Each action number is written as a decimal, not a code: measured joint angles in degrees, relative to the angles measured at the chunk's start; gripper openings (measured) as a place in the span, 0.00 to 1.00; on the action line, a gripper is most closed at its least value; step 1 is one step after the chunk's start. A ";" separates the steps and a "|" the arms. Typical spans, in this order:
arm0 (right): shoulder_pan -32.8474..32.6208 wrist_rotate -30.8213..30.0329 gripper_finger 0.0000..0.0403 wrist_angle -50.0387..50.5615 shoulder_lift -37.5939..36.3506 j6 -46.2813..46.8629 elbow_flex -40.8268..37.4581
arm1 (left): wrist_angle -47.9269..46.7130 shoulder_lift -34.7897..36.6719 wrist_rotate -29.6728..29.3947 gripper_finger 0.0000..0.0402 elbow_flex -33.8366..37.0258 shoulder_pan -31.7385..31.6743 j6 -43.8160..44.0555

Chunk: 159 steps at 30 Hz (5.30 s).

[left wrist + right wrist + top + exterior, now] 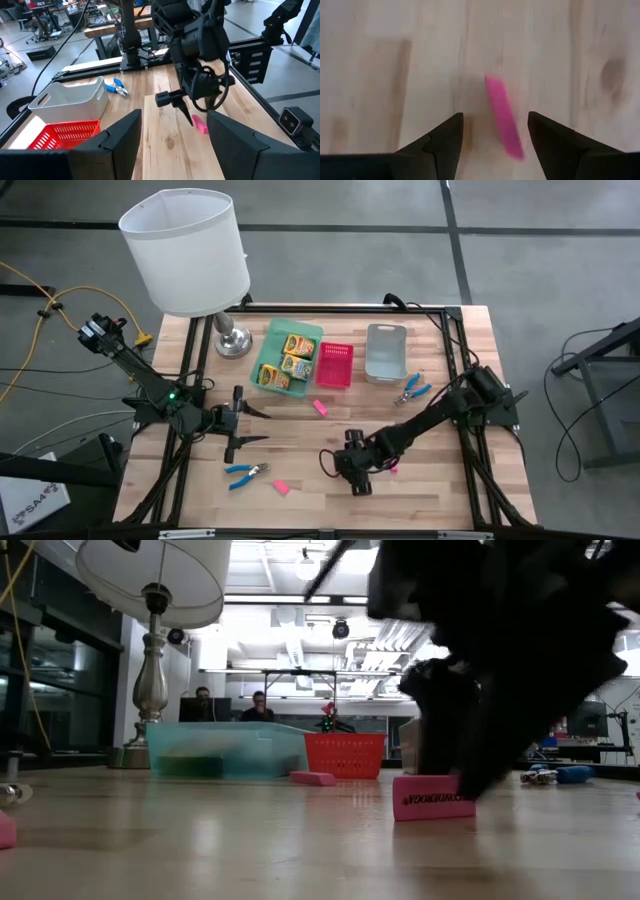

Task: Pick & Place School Supplies
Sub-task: Put the pink eraser into the red bin

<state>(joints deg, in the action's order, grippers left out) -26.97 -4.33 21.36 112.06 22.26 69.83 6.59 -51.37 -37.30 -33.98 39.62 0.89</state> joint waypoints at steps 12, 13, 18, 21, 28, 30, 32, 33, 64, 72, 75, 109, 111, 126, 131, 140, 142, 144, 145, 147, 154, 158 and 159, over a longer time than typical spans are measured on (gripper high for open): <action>-0.03 -1.69 0.53 -0.51 1.30 0.02 0.02 | -0.18 0.00 0.00 0.54 0.00 0.04 0.00; -0.03 -1.78 0.53 -0.50 1.32 0.03 0.02 | -0.15 0.00 0.00 0.54 0.00 0.04 0.00; -0.03 -2.55 0.53 -0.17 1.32 0.15 0.00 | -0.17 0.00 0.00 0.54 0.00 0.04 0.00; -0.03 -2.75 0.52 0.18 1.32 0.17 0.00 | -0.17 0.00 0.00 0.54 0.00 0.04 0.00; 0.05 -2.80 0.40 0.92 1.32 0.15 0.02 | -0.17 0.00 0.00 0.54 0.00 0.04 0.00; 0.08 -2.58 0.36 1.00 1.31 0.15 0.02 | -0.17 0.00 0.00 0.54 0.00 0.04 0.00; 0.33 -1.95 0.32 1.08 1.30 0.15 0.02 | -0.17 0.00 0.00 0.54 0.00 0.04 0.00; 0.49 -1.58 0.30 1.12 1.28 0.18 0.02 | -0.17 0.00 0.00 0.54 0.00 0.04 0.00; 6.91 6.13 0.07 -5.43 -3.79 13.07 -0.13 | -0.17 0.00 0.00 0.54 0.00 0.07 -0.02; 13.31 6.20 0.07 -12.15 -4.92 18.49 0.02 | -0.17 0.00 0.02 0.54 0.00 0.07 0.04; 15.53 6.06 0.07 -13.61 -5.08 18.11 -0.01 | -0.17 0.00 0.02 0.54 0.00 0.07 0.04; 30.86 -8.80 0.07 4.04 -12.91 -1.34 -0.03 | -0.42 0.00 0.53 0.54 -0.02 0.07 0.00; 31.75 -9.17 0.07 3.82 -12.68 -1.57 -0.03 | -0.43 0.00 0.53 0.54 -0.02 0.07 0.00; 37.86 -9.34 0.07 3.53 -10.35 -3.36 -0.03 | -0.59 0.00 0.49 0.54 -0.02 0.06 -0.02; 38.91 -9.23 0.07 1.43 -8.38 -4.61 -0.06 | -0.59 0.00 0.48 0.54 -0.02 0.04 -0.03; 39.60 -8.79 0.07 -0.71 -5.09 -6.15 0.00 | -0.62 0.01 0.53 0.54 0.02 0.07 -0.06; 39.86 -9.07 0.07 -1.04 -4.55 -6.59 -0.10 | -0.60 0.00 0.55 0.54 0.02 0.05 -0.06; 39.88 -8.73 0.07 -1.60 -3.91 -6.91 0.04 | -0.68 0.00 0.55 0.54 0.02 0.07 -0.05; 39.88 -8.89 0.07 -1.26 -3.50 -7.03 0.00 | -0.59 0.02 0.55 0.54 0.02 0.07 -0.04; 39.88 -8.86 0.07 -1.47 -2.70 -7.08 0.00 | -0.71 0.00 0.55 0.54 0.02 0.07 -0.04; 40.08 -9.23 0.07 -1.35 -2.77 -7.10 0.00 | -0.63 0.00 0.57 0.54 0.02 0.04 -0.04; 40.27 -9.25 0.11 -1.07 -2.77 -7.10 0.00 | -0.63 0.00 0.62 0.54 0.02 0.06 -0.04; 40.27 -9.27 0.12 -1.08 -2.77 -7.10 0.00 | -0.62 0.00 0.62 0.54 0.02 0.06 -0.04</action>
<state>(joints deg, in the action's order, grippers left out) 13.30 -13.60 20.28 109.30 15.16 69.82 5.97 -51.37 -36.68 -33.95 39.67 0.84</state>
